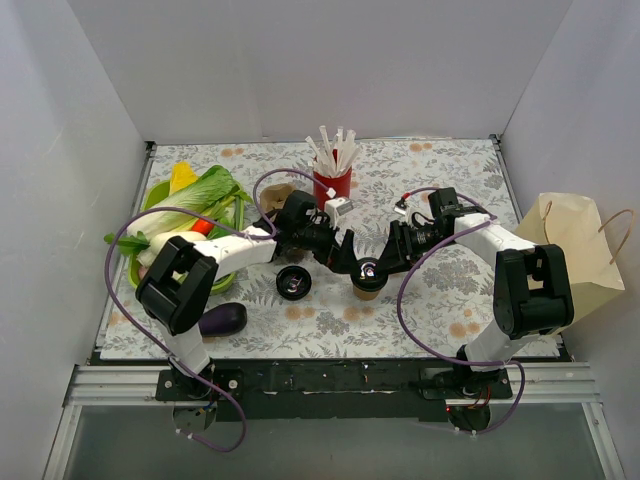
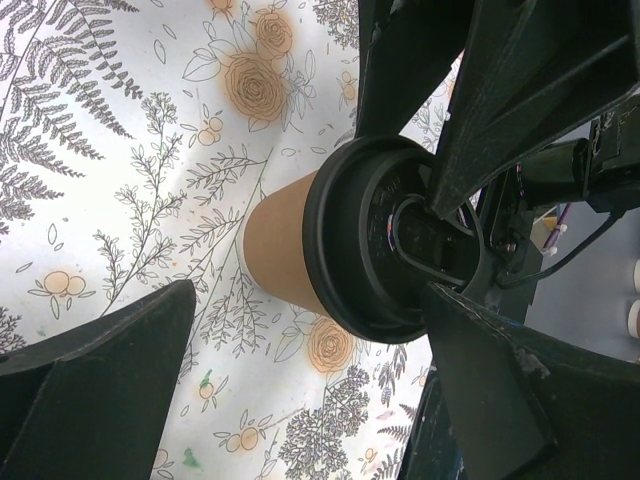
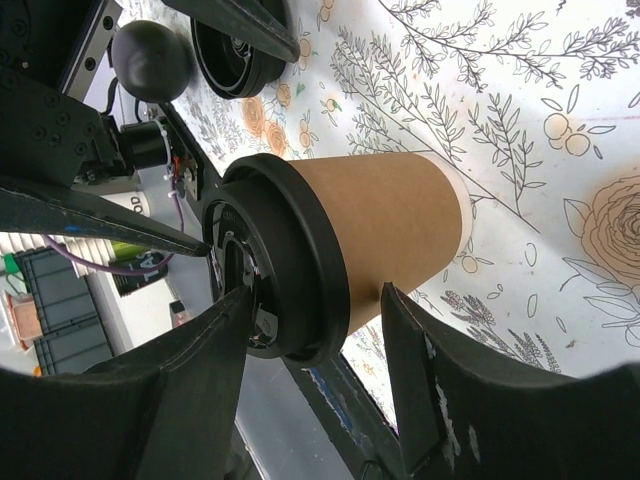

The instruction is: Pack the takeout coffee

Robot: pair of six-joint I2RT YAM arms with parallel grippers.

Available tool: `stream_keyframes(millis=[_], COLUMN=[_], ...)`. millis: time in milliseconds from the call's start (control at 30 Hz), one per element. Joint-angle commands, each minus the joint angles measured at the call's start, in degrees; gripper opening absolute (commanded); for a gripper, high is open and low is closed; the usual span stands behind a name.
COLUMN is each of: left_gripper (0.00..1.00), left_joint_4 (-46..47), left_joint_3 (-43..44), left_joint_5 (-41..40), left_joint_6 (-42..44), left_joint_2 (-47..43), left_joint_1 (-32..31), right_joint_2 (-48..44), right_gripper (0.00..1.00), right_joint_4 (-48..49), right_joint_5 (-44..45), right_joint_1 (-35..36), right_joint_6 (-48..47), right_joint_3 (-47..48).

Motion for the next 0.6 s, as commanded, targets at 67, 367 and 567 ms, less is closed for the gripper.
stream_keyframes(millis=[67,367,567], left_gripper=[0.98,0.98,0.98], left_joint_4=[-1.53,-1.71,-1.71], left_joint_3=[-1.07,-3.7,-3.44], left_joint_5=[0.07,5.43,6.93], left_joint_6=[1.63,3.83,4.71], left_joint_2=[-4.93,-7.04,-5.89], left_joint_1=[0.53,2.12,2.12], right_joint_2=[0.15,-2.14,-3.1], right_gripper=[0.62,0.7,0.76], right_joint_4=[-0.92,1.63,-0.38], right_joint_5=[0.75,-6.99,-2.7], right_joint_1=[0.22,0.13,0.22], right_joint_6=[-1.55,-3.66,-7.95], right_joint_3=[2.35,3.14,5.15])
